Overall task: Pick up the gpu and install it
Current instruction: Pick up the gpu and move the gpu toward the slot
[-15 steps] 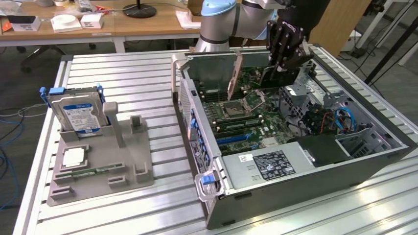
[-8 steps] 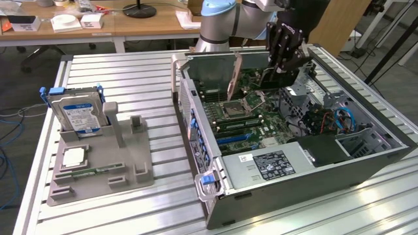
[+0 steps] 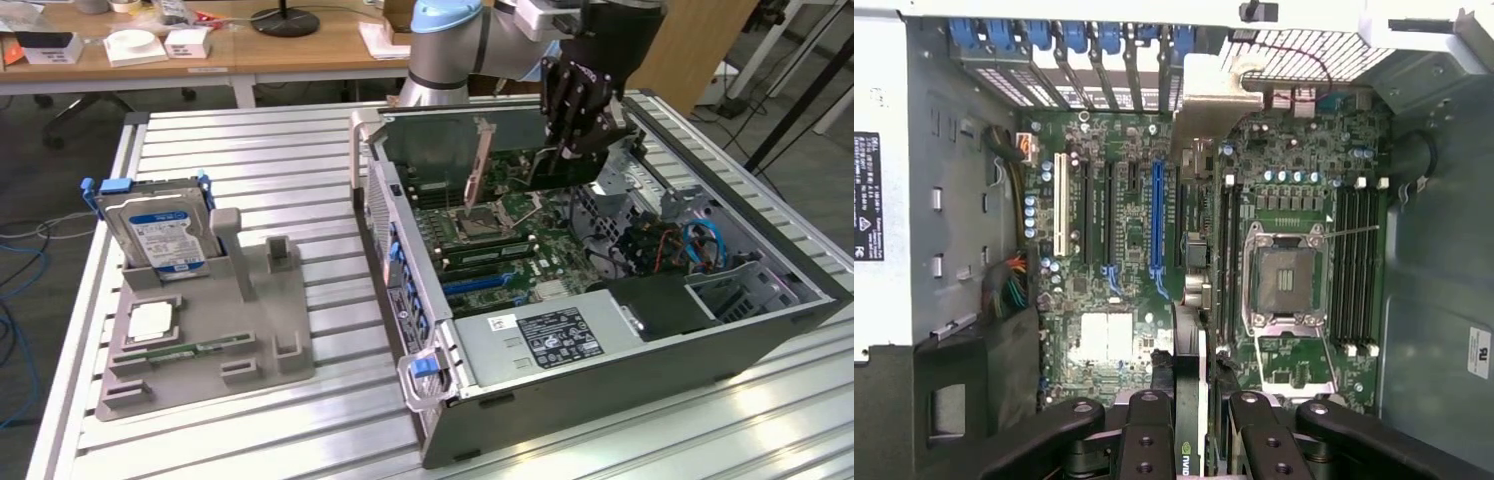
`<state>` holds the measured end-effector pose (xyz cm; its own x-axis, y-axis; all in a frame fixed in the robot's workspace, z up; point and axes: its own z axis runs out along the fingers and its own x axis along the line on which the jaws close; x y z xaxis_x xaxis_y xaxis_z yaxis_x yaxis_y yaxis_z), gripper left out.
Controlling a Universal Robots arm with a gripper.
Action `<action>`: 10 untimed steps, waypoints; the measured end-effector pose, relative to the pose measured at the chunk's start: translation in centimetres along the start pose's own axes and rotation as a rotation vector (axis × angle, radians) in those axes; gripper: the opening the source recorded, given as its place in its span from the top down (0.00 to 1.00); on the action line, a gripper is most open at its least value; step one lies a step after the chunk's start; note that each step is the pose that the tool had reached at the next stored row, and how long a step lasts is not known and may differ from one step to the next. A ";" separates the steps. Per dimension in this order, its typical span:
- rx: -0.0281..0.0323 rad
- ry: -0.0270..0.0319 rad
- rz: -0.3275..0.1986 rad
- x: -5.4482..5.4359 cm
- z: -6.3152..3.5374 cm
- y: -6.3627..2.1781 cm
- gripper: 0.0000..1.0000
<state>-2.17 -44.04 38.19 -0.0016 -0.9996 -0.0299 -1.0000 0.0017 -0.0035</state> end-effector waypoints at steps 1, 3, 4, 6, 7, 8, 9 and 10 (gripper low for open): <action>0.0008 0.0001 0.000 0.0 0.02 -0.01 0.74; 0.0008 0.0001 0.000 0.0 0.02 -0.01 0.74; 0.0008 0.0001 0.000 0.0 0.02 -0.01 0.74; 0.0036 0.0004 0.001 0.0 0.22 0.06 0.74; 0.0050 0.0004 0.002 0.0 0.38 0.09 0.74; 0.0060 0.0006 0.004 0.0 0.56 0.17 0.74; 0.0069 0.0005 0.007 0.0 0.76 0.25 0.74; 0.0072 0.0006 0.014 0.0 0.93 0.32 0.74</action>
<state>-2.49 -44.04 37.26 -0.0157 -0.9994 -0.0294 -0.9998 0.0160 -0.0103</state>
